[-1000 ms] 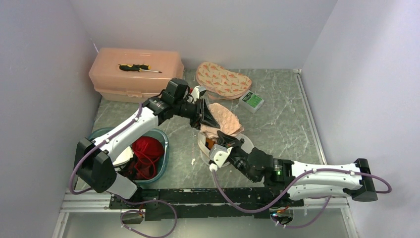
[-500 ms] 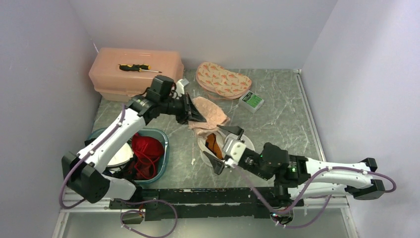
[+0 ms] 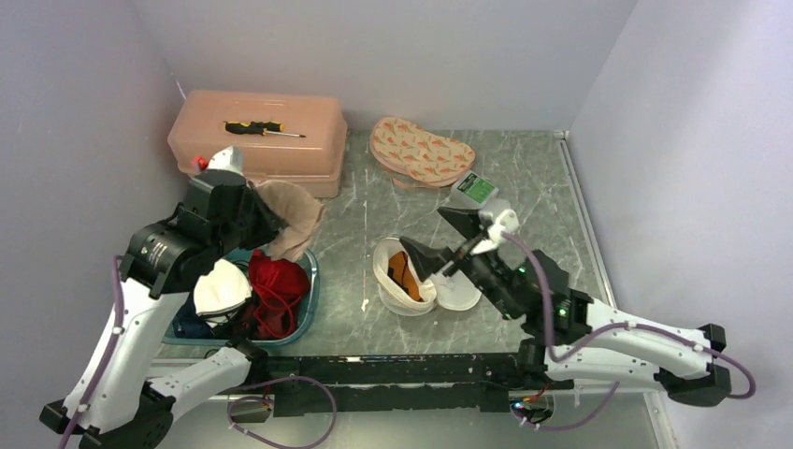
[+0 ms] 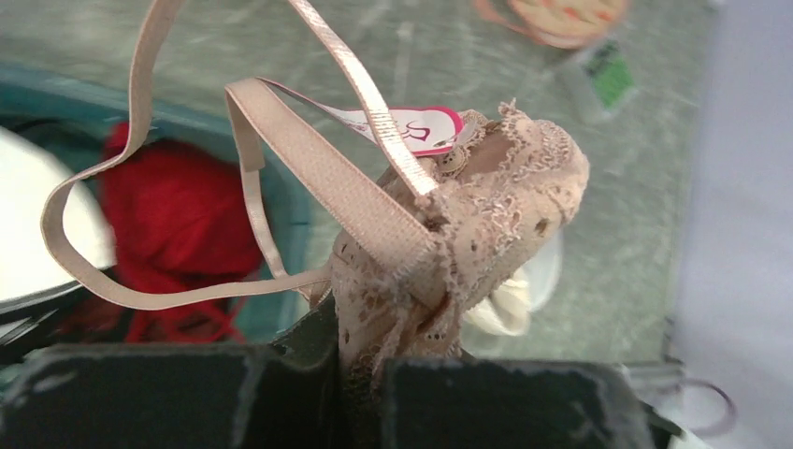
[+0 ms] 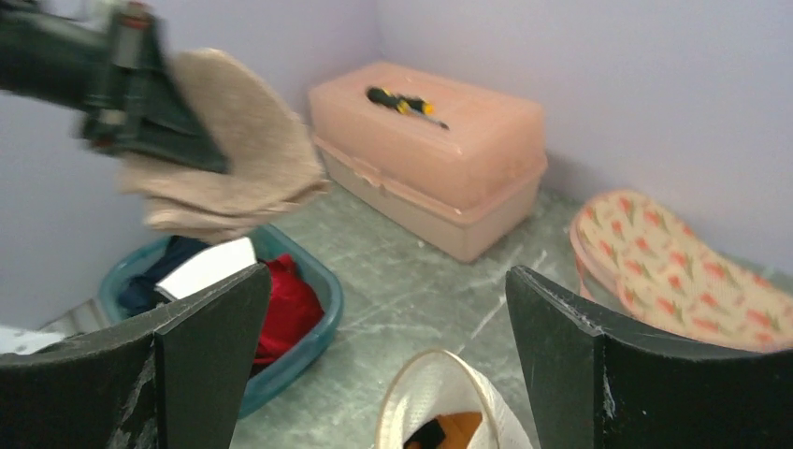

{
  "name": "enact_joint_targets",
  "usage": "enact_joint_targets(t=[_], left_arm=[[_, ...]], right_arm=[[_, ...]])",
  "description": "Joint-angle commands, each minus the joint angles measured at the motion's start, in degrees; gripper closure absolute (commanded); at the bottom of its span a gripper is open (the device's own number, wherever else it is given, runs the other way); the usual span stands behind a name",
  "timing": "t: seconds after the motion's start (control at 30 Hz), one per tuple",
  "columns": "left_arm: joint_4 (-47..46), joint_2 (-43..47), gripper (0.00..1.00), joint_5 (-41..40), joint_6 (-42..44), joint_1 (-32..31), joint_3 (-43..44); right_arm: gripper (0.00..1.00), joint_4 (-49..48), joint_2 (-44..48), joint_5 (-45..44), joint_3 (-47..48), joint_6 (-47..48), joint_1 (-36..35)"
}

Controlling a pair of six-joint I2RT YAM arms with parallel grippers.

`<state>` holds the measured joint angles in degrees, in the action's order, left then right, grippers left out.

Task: Unzip the laundry bag and remove the bra
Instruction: Pick up the bra from the laundry bag, then place the bra in the bin.

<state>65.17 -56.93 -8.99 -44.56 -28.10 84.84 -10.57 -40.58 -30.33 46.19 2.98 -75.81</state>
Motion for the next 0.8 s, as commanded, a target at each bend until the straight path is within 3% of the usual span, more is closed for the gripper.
enact_joint_targets(t=[0.0, 0.33, 0.47, 0.67, 0.77], left_arm=[[14.2, -1.1, 0.97, -14.8, -2.8, 0.1, -0.2], [19.8, 7.8, 0.97, -19.6, -15.7, 0.5, -13.8], [16.9, 8.8, 0.97, -18.5, -17.7, 0.8, -18.8], [11.6, 17.9, 0.97, -22.0, -21.6, 0.9, -25.7], [6.7, 16.9, 0.97, -20.6, -21.0, 1.1, -29.0]], right_arm=[[0.00, 4.6, -5.4, 9.5, -1.5, -17.3, 9.8], [0.00, -3.7, -9.8, 21.4, -12.8, -27.5, 16.1], [0.00, -5.8, -11.0, 24.8, -14.6, -28.3, 16.4], [0.00, -6.9, -11.2, 29.9, -15.7, -28.3, 16.5], [0.00, -7.6, -10.9, 30.1, -16.5, -28.7, 16.5]])
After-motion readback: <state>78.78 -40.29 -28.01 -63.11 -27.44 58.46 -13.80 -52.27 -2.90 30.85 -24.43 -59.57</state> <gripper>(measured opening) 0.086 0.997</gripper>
